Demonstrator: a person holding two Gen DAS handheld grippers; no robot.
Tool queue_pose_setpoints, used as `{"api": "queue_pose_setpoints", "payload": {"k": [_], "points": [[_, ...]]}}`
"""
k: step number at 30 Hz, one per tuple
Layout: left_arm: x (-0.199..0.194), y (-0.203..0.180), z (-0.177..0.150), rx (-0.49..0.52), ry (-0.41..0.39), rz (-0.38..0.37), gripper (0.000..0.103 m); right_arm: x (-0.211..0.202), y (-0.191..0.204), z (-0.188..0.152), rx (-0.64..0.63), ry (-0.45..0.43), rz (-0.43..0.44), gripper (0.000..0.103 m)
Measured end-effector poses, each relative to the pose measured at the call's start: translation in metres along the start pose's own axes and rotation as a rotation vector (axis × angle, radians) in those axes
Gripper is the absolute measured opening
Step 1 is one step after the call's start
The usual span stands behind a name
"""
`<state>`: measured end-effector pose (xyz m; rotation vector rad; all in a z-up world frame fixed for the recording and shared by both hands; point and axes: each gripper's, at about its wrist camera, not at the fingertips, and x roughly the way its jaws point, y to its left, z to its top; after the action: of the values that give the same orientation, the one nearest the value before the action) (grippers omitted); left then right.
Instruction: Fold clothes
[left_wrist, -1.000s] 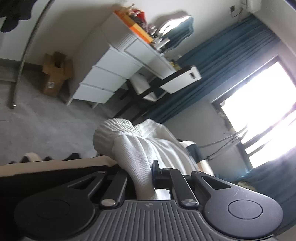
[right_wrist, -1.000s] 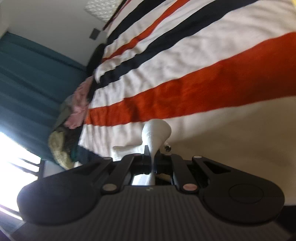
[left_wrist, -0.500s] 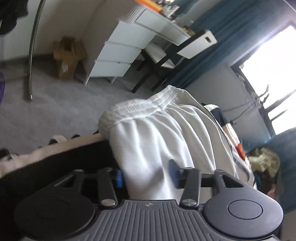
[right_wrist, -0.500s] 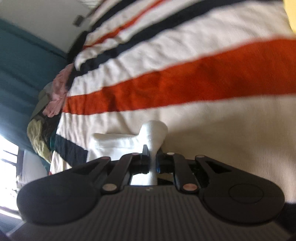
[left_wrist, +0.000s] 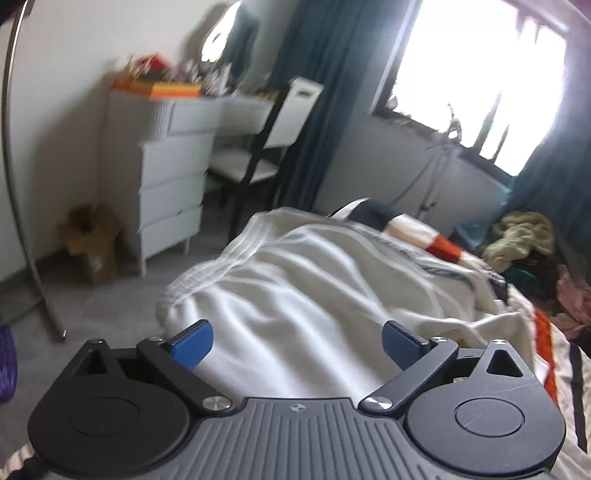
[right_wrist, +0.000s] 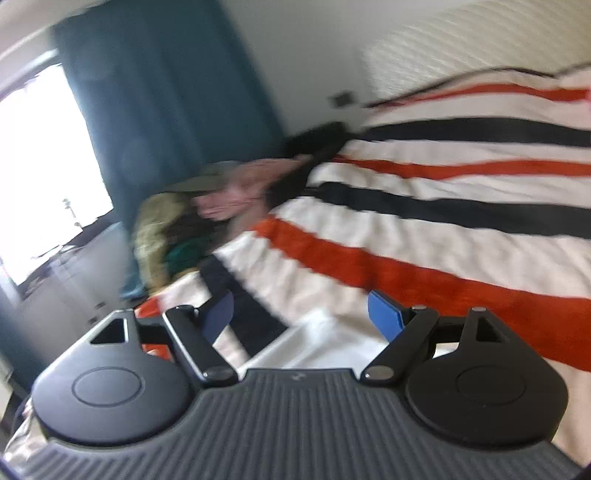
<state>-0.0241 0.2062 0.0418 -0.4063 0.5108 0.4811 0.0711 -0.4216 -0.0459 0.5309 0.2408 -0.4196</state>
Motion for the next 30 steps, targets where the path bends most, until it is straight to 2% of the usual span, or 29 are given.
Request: {"api": "queue_pose_setpoints", "payload": {"k": [4,6,13,16,19,22,25,30], "points": [[-0.003,-0.044,-0.009,0.094,-0.008,-0.074,0.1,-0.008,0.03,-0.015,-0.054,0.035,0.147,0.083],[0.0,-0.073,-0.017,0.152,-0.003,-0.114,0.1,-0.003,0.036,-0.021,-0.065,0.055,0.159,0.083],[0.041,-0.218,-0.063,0.399,-0.035,-0.263,0.1,0.013,0.058,-0.044,-0.103,0.128,0.199,0.082],[0.072,-0.286,-0.086,0.471,0.0,-0.346,0.1,0.02,0.067,-0.054,-0.12,0.16,0.216,0.082],[0.11,-0.353,-0.112,0.55,0.04,-0.383,0.1,0.028,0.071,-0.062,-0.122,0.181,0.207,0.082],[0.152,-0.413,-0.138,0.615,0.068,-0.344,0.1,0.045,0.071,-0.068,-0.11,0.181,0.166,0.082],[0.186,-0.456,-0.161,0.697,0.074,-0.333,0.099,0.061,0.07,-0.073,-0.101,0.183,0.128,0.082],[0.232,-0.505,-0.191,0.788,0.08,-0.316,0.098,0.086,0.07,-0.082,-0.098,0.195,0.095,0.082]]}}
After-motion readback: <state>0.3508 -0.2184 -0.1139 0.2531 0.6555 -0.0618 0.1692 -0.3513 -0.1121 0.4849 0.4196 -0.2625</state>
